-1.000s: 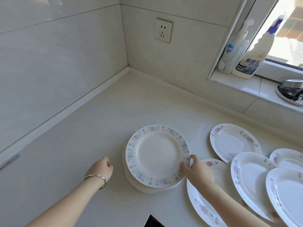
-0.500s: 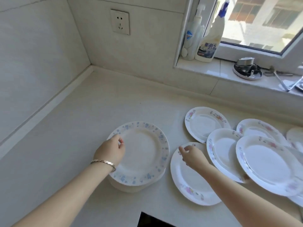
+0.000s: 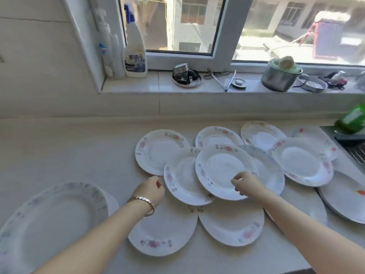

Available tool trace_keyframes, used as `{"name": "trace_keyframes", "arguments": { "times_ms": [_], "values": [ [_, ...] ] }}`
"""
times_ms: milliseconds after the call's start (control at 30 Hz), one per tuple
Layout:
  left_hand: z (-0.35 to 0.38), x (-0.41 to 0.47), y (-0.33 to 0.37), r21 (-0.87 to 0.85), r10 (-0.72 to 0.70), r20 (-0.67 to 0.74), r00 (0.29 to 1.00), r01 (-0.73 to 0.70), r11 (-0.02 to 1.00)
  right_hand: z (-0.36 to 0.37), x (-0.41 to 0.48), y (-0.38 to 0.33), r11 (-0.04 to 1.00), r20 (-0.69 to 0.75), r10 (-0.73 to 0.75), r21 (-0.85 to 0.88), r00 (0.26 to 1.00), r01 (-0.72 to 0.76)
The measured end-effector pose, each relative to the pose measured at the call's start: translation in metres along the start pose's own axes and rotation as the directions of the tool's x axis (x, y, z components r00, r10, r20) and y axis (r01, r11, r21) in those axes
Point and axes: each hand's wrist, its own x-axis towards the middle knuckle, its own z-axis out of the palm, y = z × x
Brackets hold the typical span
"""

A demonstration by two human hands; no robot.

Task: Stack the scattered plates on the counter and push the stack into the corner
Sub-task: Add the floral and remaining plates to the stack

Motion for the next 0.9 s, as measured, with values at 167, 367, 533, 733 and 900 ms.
{"name": "trace_keyframes", "arguments": {
  "times_ms": [167, 367, 533, 733, 900],
  "values": [
    [0.072, 0.028, 0.075, -0.347, -0.124, 0.105, 0.987, 0.153, 0.925, -0.036, 0.030, 0.061, 0.997, -0.026, 0.030, 0.066, 0.999, -0.028],
    [0.117, 0.043, 0.112, -0.581, -0.370, 0.172, 0.913, 0.397, 0.710, -0.048, 0.060, 0.099, 0.991, 0.007, 0.018, 0.134, 1.000, -0.019],
    [0.130, 0.052, 0.117, -0.620, -0.417, 0.135, 0.899, 0.405, 0.672, -0.049, 0.079, 0.108, 0.983, -0.015, 0.003, 0.185, 1.000, -0.001],
    [0.135, 0.055, 0.110, -0.685, -0.392, 0.013, 0.920, 0.294, 0.666, -0.057, 0.080, 0.108, 0.983, -0.029, 0.039, 0.179, 0.999, -0.034],
    [0.099, 0.033, 0.091, -0.795, -0.372, -0.027, 0.928, 0.205, 0.570, -0.059, 0.073, 0.087, 0.992, -0.022, -0.025, 0.124, 0.999, 0.027]
  ]
}}
